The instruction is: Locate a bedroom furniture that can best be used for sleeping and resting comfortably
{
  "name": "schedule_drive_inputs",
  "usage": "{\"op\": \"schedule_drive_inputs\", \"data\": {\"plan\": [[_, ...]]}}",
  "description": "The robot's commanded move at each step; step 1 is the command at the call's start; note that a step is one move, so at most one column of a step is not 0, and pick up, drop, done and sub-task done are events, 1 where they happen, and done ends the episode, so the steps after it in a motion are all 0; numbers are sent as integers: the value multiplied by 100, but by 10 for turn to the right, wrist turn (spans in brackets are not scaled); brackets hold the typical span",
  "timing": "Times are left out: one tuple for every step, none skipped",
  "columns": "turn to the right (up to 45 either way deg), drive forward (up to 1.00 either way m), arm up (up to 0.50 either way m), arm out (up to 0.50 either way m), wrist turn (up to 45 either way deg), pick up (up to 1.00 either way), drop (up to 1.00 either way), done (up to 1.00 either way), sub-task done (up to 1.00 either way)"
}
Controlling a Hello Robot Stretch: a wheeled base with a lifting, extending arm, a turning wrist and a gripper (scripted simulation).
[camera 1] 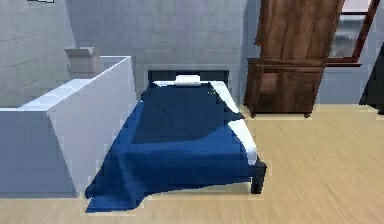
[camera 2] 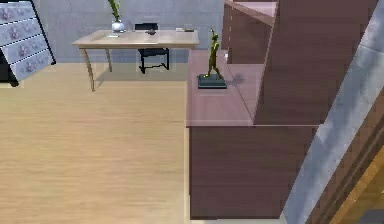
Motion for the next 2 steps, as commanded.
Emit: {"op": "schedule_drive_inputs", "data": {"plan": [[0, 65, 0, 0, 0, 0, 0, 0, 0], [0, 0, 0, 0, 0, 0, 0, 100, 0]]}}
